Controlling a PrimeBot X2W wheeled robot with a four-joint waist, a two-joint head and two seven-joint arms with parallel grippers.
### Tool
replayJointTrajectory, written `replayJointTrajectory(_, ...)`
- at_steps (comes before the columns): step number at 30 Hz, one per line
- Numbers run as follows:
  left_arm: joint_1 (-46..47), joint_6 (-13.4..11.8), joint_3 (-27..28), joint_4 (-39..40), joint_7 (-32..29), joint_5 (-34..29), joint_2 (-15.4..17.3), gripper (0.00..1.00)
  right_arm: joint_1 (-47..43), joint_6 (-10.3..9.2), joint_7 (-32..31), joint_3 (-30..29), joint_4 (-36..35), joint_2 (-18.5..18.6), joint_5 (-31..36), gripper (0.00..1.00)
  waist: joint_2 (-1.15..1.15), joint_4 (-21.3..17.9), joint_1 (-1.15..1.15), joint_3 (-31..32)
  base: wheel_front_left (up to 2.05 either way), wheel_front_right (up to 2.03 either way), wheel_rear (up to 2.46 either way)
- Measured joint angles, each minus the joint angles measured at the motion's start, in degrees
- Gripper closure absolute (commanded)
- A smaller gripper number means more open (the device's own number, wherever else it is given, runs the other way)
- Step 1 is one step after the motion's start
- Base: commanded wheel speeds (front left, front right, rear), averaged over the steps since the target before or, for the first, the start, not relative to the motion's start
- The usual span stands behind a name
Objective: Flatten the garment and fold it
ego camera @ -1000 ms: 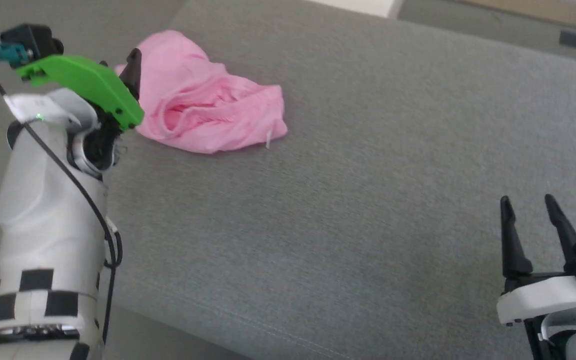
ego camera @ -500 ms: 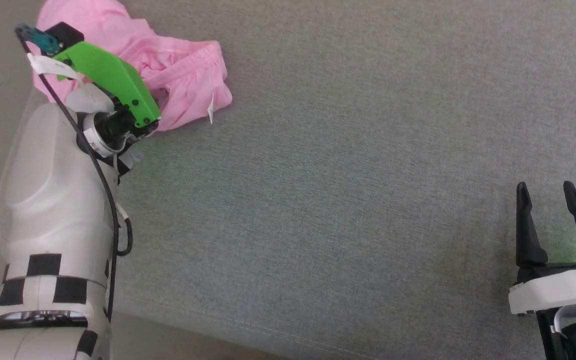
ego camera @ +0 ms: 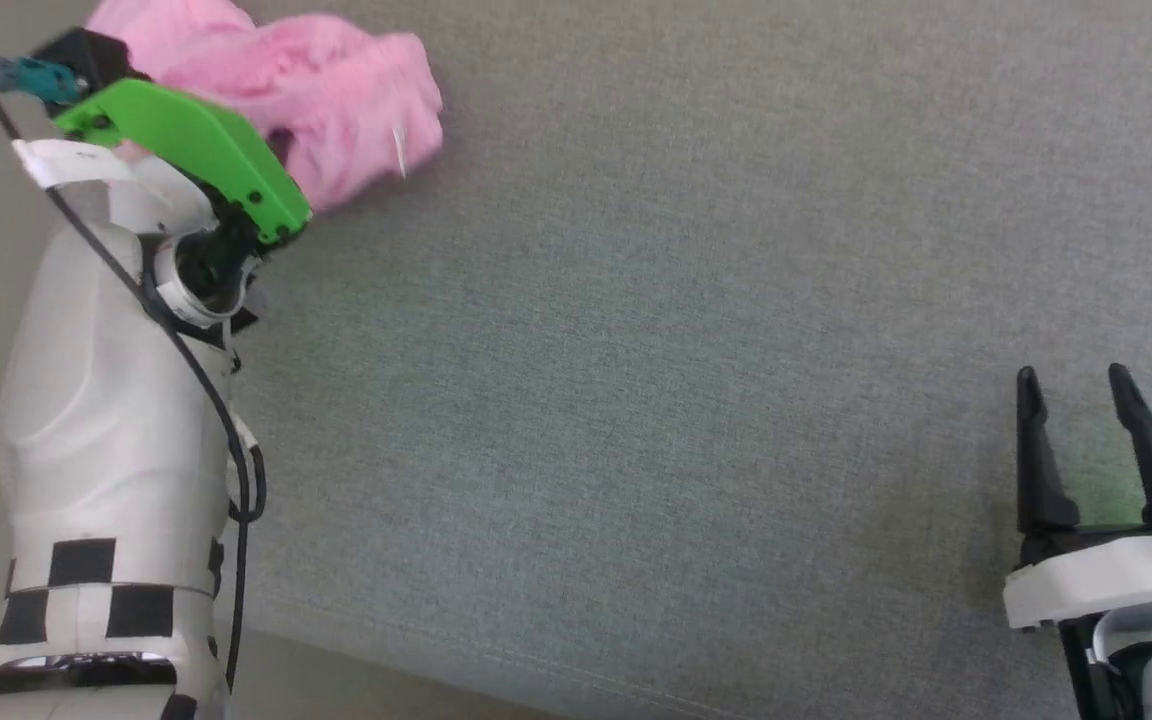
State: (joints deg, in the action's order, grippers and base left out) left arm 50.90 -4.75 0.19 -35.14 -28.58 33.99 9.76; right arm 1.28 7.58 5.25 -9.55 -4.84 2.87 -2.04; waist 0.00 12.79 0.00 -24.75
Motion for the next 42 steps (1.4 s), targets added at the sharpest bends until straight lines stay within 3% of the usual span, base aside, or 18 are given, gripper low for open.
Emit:
replayJointTrajectory(5,1.85,4.57,0.32,2.35,4.63,0.8,0.83,1.0,0.34,0.0,1.13,1.16,2.97,-0.02,-1.48,0.0,0.0,-0.42,0.0,3.0,0.0,0.0,0.0)
replayJointTrajectory(6,4.9,8.13,0.14,3.35,5.43,2.5,0.79,1.0,0.77,0.0,2.35,1.93,5.44,-0.01,-2.67,0.0,0.0,-1.09,0.0,5.14,0.0,0.0,0.0)
replayJointTrajectory(12,9.37,11.21,-3.2,6.83,6.24,4.34,-0.05,1.0,0.94,0.0,4.39,3.39,10.25,-0.05,-4.81,0.0,0.0,-4.27,0.0,9.57,0.0,0.0,0.0)
replayJointTrajectory(18,10.4,11.79,-8.91,11.32,5.55,10.05,-3.67,1.0,0.9,0.0,5.7,2.71,13.13,-0.02,-5.58,0.0,0.0,-9.5,0.0,12.63,0.0,0.0,0.0)
replayJointTrajectory(24,1.36,11.82,-23.4,15.5,3.94,16.51,-6.36,1.0,0.25,0.0,6.48,0.94,14.15,0.01,-5.88,0.0,0.0,-15.9,0.0,16.04,0.0,0.0,0.0)
replayJointTrajectory(33,-16.34,11.77,-43.09,8.46,3.55,20.2,-6.99,1.0,-0.37,0.0,6.88,1.03,14.71,0.03,-6.22,0.0,0.01,-18.37,0.0,18.64,0.0,0.0,0.0)
replayJointTrajectory(35,-18.63,10.67,-46.34,5.69,3.23,21.25,-7.09,1.0,-0.37,0.0,6.88,1.34,14.77,0.03,-6.48,0.0,0.0,-18.11,0.0,18.73,0.0,0.0,0.0)
replayJointTrajectory(36,-19.44,10.1,-47.97,4.39,2.6,21.52,-7.02,0.85,-0.36,0.0,6.88,1.51,14.78,0.02,-6.56,0.0,0.0,-17.88,-0.01,18.72,0.0,0.0,0.0)
replayJointTrajectory(37,-20.09,9.59,-48.78,3.76,2.31,22.47,-6.99,0.0,-0.36,0.0,6.88,1.63,14.86,0.01,-6.56,0.0,0.0,-17.63,0.0,18.74,0.0,0.0,0.0)
replayJointTrajectory(42,-20.56,8.43,-49.02,5.48,2.18,30.27,-6.98,0.0,-0.39,0.0,6.89,1.51,15.06,0.02,-6.56,0.0,0.0,-16.14,0.0,19.23,0.0,0.0,0.0)
